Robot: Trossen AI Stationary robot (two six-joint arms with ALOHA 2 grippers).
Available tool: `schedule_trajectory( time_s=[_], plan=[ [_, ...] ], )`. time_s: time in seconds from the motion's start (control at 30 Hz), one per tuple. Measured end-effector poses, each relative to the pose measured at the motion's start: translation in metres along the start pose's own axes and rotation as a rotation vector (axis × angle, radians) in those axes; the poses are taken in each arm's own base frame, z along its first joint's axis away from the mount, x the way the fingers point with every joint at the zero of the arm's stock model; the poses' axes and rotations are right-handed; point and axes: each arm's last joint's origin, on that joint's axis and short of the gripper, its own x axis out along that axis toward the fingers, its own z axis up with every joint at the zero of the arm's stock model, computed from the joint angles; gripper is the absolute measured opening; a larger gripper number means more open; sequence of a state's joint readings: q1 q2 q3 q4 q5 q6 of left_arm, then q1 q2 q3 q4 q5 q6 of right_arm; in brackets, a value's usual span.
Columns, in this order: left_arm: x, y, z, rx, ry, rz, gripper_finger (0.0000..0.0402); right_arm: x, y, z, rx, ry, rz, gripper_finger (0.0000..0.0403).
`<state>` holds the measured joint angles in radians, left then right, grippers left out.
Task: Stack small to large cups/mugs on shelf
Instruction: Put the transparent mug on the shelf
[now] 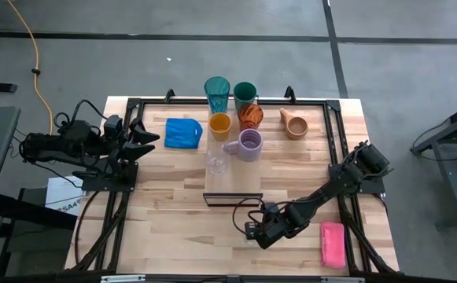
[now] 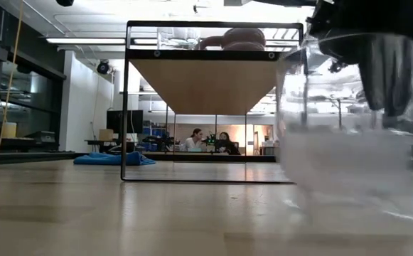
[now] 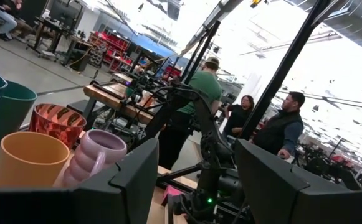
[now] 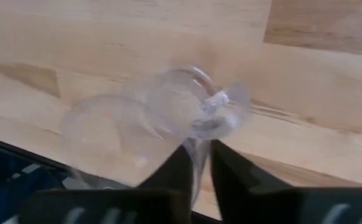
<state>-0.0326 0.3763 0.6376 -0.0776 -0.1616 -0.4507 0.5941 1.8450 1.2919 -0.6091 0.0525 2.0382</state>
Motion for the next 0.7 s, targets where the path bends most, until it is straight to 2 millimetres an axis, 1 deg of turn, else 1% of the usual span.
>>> schedule_trajectory(
  time_s=[0.07,0.17,0.27,0.33,0.43,0.57,0.63,0.7],
  plan=[
    [0.000,0.000,0.000,0.000,0.000,0.001,0.0200,0.000,0.000,0.000,-0.022,0.000,-0.001,0.0008],
    [0.000,0.000,0.000,0.000,-0.003,0.007,0.0200,-0.003,-0.001,0.000,-0.061,0.014,-0.005,0.0011],
    [0.000,0.000,0.000,0.000,-0.003,0.007,0.0200,-0.016,-0.005,-0.002,-0.136,0.046,-0.040,0.0003],
    [0.000,0.000,0.000,0.000,-0.003,0.007,0.0200,-0.031,-0.013,-0.004,-0.188,0.059,-0.082,0.0003],
    [0.000,0.000,0.000,0.000,-0.002,0.008,0.0200,-0.059,-0.033,-0.007,-0.285,0.078,-0.188,0.0002],
    [0.000,0.000,0.000,0.001,0.002,0.009,0.0200,-0.099,-0.068,-0.008,-0.385,0.106,-0.334,0.0001],
    [0.000,0.000,0.000,0.001,0.002,0.009,0.0200,-0.113,-0.088,-0.004,-0.410,0.140,-0.362,0.0001],
    [0.000,0.000,0.000,0.001,0.001,0.009,0.0200,-0.124,-0.108,0.002,-0.418,0.177,-0.346,0.0001]
  ],
)
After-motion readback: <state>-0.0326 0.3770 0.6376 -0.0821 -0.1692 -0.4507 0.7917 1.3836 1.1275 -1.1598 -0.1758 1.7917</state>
